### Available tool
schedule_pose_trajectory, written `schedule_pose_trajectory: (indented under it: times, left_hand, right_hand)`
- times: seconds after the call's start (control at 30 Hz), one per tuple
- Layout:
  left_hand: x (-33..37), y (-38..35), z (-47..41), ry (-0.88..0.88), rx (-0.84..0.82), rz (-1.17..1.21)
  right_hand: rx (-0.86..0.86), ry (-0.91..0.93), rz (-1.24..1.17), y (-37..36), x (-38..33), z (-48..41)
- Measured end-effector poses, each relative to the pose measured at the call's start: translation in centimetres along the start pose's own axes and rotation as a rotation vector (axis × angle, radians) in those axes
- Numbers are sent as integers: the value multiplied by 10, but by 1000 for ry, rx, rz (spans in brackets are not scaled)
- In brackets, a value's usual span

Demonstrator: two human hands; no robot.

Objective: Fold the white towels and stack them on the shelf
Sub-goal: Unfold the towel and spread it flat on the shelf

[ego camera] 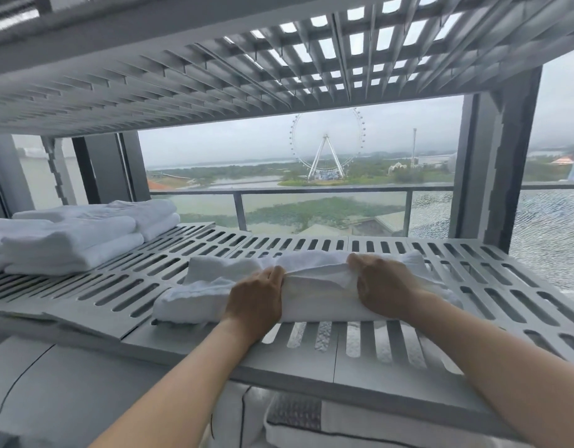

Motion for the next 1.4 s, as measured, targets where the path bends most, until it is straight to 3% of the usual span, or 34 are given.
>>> schedule_pose_trajectory:
  times: [0.13,0.4,0.57,0.7,0.87,1.23,1.4]
  left_hand:
    - [8,20,13,-21,74,120]
    - [6,37,25,36,75,69]
    - [5,50,31,65,200,123]
    - [14,58,32,-47,289,106]
    - [21,51,28,-141,257,110]
    - [7,52,29,5,242,49]
    - [11,57,29,20,274,56]
  right_hand:
    - [-37,122,21,4,-19,12]
    - [123,-38,52,9,-11,28]
    - [238,-22,151,17,-22,31]
    - [282,-36,79,20,-21,32]
    - [319,72,-18,30,-28,34]
    - [274,165,-5,31,-29,35]
    - [349,45,-105,32,-18,34]
Point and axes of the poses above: each hand's wrist, its own z-axis away from the middle knuckle, its own y-axis out of the back of the hand, x = y × z, the point moved 8 cm from there along -z, towards the middle knuckle, and after that the axes turned 6 degrees about z, right-handed, at the moved point
